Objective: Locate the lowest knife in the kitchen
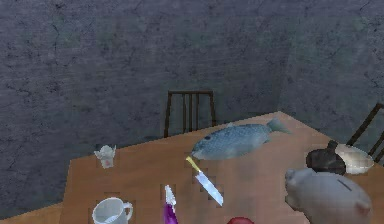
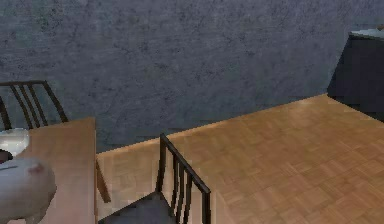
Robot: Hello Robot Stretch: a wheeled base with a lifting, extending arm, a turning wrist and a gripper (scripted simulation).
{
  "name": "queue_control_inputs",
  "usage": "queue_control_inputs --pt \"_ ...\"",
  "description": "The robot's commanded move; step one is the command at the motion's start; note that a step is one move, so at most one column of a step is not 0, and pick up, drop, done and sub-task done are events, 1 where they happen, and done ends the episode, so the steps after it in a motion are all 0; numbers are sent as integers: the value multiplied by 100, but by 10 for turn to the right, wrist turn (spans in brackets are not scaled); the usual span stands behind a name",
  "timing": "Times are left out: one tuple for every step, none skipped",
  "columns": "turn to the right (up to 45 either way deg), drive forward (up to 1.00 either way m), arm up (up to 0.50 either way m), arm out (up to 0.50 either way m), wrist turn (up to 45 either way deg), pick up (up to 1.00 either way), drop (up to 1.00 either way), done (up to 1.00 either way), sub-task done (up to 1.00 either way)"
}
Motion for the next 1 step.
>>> queue_control_inputs --pt "0 0 0 0 0 0 0 100 0"
